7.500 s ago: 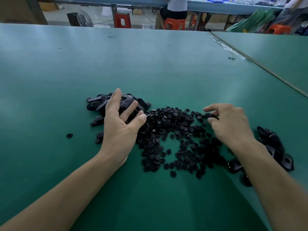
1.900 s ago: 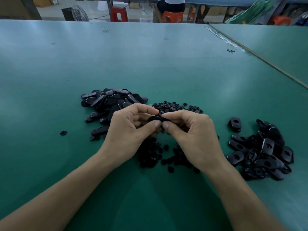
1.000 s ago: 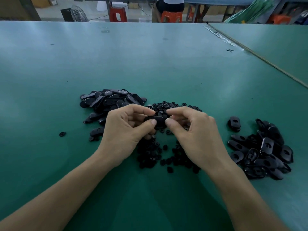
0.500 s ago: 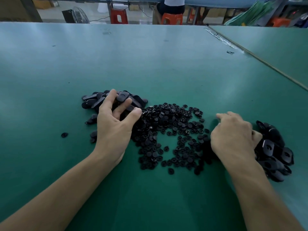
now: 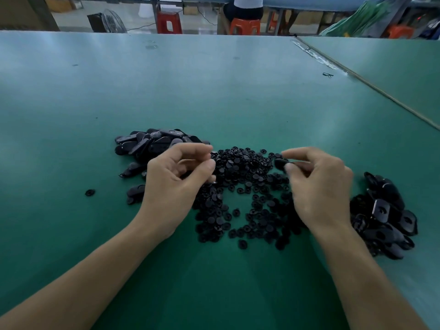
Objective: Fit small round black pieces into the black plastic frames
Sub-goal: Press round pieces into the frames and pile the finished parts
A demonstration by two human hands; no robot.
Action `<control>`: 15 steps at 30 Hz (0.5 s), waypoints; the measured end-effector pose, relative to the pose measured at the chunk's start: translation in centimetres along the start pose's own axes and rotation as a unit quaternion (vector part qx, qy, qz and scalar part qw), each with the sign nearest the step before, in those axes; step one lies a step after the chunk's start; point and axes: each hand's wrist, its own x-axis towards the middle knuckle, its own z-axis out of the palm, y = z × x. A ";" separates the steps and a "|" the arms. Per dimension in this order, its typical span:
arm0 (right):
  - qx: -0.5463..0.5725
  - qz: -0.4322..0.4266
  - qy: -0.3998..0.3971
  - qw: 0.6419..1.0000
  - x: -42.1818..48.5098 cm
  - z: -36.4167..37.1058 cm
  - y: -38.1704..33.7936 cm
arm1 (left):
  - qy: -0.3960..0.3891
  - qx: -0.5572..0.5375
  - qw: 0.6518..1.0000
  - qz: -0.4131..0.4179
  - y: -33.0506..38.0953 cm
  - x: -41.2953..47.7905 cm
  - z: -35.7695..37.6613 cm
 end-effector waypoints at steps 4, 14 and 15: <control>0.273 0.014 -0.137 0.952 -1.0 1.1 -1.7 | -0.056 0.009 0.998 -0.008 0.3 -0.4 0.3; 0.360 0.024 -0.166 0.918 -1.8 1.6 -2.3 | -0.093 0.039 0.995 -0.013 0.5 -0.5 0.4; 0.330 0.016 -0.163 0.930 -1.9 1.7 -2.2 | -0.088 0.037 0.995 -0.013 0.5 -0.5 0.4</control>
